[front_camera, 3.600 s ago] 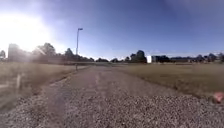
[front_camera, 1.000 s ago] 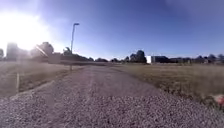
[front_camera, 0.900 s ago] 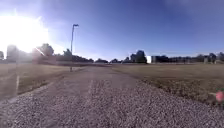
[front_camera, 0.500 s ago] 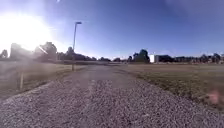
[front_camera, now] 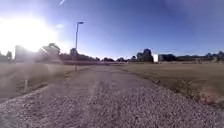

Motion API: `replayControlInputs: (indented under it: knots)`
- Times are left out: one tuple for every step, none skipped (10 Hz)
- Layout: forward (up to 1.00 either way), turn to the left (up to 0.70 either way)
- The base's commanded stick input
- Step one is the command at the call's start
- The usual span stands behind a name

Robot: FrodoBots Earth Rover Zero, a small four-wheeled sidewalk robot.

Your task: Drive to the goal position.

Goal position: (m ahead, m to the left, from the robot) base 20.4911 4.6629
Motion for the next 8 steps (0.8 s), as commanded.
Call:
replayControlInputs:
  knots:
    - [0.50,0.00]
    - [0.50,0.00]
    - [0.50,0.00]
    - [0.50,0.00]
    - [0.50,0.00]
    - [0.50,0.00]
    - [0.50,0.00]
    - [0.50,0.00]
